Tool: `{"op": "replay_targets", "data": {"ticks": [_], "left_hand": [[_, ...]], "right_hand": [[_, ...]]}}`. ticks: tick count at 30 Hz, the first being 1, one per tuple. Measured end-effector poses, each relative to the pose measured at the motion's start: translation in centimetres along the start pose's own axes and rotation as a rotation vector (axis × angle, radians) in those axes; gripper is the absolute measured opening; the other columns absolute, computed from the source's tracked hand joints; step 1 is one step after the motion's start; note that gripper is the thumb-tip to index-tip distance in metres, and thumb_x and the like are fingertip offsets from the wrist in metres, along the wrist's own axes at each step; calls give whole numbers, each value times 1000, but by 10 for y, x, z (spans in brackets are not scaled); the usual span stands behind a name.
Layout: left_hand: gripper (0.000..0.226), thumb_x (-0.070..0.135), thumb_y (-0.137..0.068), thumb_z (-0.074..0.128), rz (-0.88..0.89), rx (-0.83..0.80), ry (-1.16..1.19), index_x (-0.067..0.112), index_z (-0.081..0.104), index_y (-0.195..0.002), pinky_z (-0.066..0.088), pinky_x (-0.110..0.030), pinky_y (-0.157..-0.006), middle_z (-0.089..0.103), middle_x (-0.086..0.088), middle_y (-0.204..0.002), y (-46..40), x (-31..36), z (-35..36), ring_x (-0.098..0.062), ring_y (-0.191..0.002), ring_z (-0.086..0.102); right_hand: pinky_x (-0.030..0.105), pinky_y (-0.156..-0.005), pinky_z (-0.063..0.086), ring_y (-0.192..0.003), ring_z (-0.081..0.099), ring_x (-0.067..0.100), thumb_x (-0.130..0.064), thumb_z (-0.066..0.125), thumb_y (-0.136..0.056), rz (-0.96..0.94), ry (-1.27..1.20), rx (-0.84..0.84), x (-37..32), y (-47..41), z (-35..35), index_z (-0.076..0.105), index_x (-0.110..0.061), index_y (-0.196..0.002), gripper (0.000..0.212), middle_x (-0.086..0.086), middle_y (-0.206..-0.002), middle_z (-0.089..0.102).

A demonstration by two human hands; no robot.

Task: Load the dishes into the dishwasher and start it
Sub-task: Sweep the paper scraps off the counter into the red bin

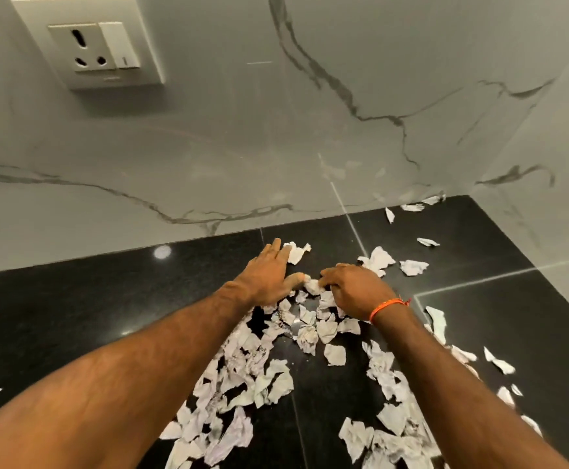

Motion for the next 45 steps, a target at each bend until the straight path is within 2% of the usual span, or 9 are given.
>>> {"op": "replay_targets", "data": {"ticks": [4,11,16,19,24,31,34,37,45], "left_hand": [[78,57,-102,42,178,-55,-9,17,12,-162,10,-51,-126,5,-7,-170,1,34,16,-25,-157,3],[50,39,-109,35,460,-26,-21,21,31,-156,18,-42,-126,36,-4,-161,7,78,25,-19,-154,20],[59,37,-107,43,306,-9,31,19,25,-159,14,-37,-127,20,-6,-168,-26,72,12,-19,-155,15],[67,39,-105,47,273,-110,9,17,17,-161,10,-37,-127,11,-6,-169,-42,73,10,-19,-156,8],[75,38,-103,50,284,-191,-66,15,10,-162,11,-53,-126,8,-9,-169,-52,90,20,-28,-156,2],[77,54,-100,49,360,-114,-46,23,13,-161,7,-56,-126,13,-3,-169,-77,92,28,-21,-157,4],[84,59,-97,50,374,-111,-37,21,12,-161,5,-55,-126,11,-5,-169,-95,100,24,-22,-157,3],[92,68,-93,49,361,-166,-43,21,10,-162,1,-49,-127,5,-3,-170,-107,109,22,-19,-156,-1],[93,72,-92,46,307,-226,-36,24,10,-162,9,-42,-126,11,-1,-169,-113,116,6,-16,-156,9]], "right_hand": [[41,-86,53,-101,63,24,-30,45,-90,74,55,365,27,22,-18,71,-25,-102,29,1,-99,71],[61,-115,27,-146,24,37,-49,29,-100,634,-166,217,122,34,3,40,-20,-146,55,11,-158,31],[42,-87,49,-100,62,24,-50,24,-103,320,-278,368,104,49,-4,64,-24,-101,48,-1,-103,69],[40,-72,47,-80,56,19,-44,32,-103,354,-292,530,109,40,-19,55,-27,-80,37,-7,-78,60],[57,-119,17,-150,19,32,-52,31,-103,641,-324,381,154,18,-7,45,-18,-146,57,8,-160,31],[33,-79,49,-83,65,13,-51,34,-104,423,-447,560,132,8,-18,75,-21,-88,54,-6,-87,74],[43,-98,46,-109,62,22,-50,45,-99,446,-376,605,149,-16,-20,70,-19,-112,42,0,-112,71],[52,-122,10,-151,20,31,-56,52,-93,696,-339,470,191,-37,-12,39,-15,-151,72,8,-160,31],[50,-124,7,-154,6,29,-70,51,-86,777,-293,430,251,-88,-44,6,-11,-160,104,8,-168,4]]}}
Point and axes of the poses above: each hand's wrist, its own y-axis away from the middle knuckle, its own z-axis out of the palm, x = y × z, the point moved 2 cm from there along -y, towards the middle knuckle
